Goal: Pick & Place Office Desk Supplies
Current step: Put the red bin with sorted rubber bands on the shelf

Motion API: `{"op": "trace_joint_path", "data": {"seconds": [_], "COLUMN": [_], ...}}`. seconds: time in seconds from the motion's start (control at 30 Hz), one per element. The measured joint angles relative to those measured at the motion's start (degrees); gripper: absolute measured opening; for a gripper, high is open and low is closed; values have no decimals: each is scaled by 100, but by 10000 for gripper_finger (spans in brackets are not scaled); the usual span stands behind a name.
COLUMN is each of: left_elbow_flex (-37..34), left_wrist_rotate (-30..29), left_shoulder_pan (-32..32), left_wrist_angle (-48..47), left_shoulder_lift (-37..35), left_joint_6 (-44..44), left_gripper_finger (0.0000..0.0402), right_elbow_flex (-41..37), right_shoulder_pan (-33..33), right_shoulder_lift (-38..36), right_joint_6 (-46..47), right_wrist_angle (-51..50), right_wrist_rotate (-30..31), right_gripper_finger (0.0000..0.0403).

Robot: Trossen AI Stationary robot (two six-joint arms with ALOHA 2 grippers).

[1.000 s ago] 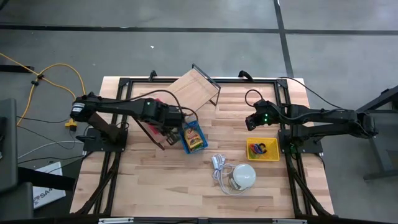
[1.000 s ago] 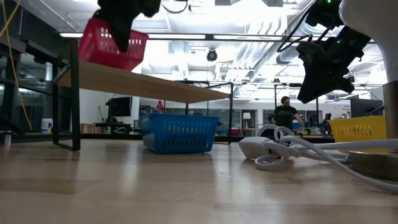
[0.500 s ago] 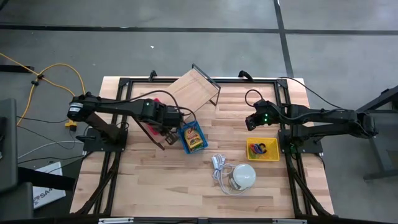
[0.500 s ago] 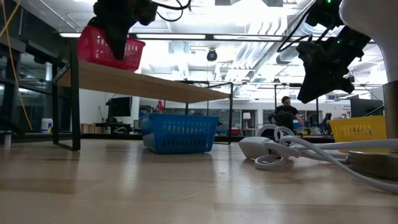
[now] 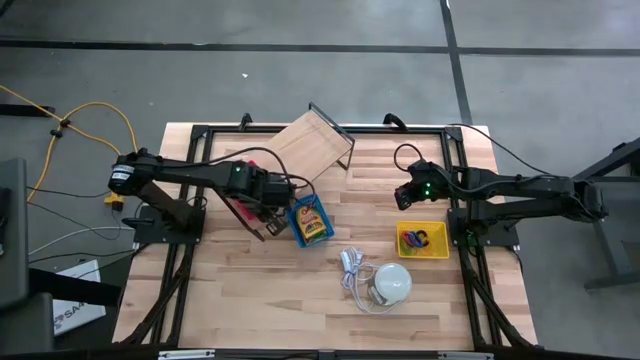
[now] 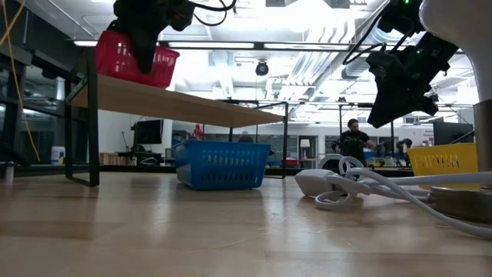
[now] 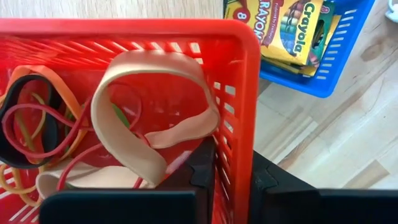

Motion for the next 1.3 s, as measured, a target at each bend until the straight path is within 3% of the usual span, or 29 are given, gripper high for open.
{"op": "trace_joint_path", "data": {"seconds": [0.83,1.3], "left_elbow_flex": [0,0], "left_wrist_rotate": [-32,-39], "left_shoulder_pan": [-2,0], "left_wrist_angle": [2,-2], "left_shoulder_lift": [0,0], "left_joint_6": [43,89], "left_gripper_finger": [50,97], "right_elbow_flex": [0,0], "right_shoulder_pan": [0,-2], "right_shoulder_lift": [0,0], "right_joint_6": [0,0], "right_wrist_angle": [2,1], "right_wrist_rotate": [0,-2], "right_gripper_finger": [71,71]}}
